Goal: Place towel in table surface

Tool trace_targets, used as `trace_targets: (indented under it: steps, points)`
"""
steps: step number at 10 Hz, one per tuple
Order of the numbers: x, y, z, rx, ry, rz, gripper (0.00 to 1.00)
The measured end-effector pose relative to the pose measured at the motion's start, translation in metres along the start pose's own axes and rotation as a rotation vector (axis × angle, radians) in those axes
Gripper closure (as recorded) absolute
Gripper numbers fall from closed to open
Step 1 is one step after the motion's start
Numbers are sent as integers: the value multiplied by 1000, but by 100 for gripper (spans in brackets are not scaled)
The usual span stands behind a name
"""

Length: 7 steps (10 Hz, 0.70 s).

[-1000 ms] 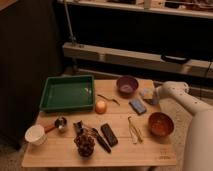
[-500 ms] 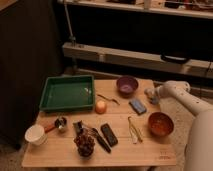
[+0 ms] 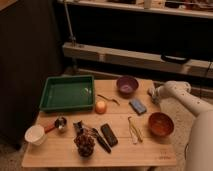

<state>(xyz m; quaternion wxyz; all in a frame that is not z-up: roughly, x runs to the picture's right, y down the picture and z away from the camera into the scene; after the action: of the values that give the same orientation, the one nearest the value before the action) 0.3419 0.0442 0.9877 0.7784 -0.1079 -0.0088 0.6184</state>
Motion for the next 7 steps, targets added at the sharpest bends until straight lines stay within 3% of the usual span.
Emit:
trace_targets:
  steps: [7]
  points:
    - [-1, -6, -1, 1, -2, 0, 100]
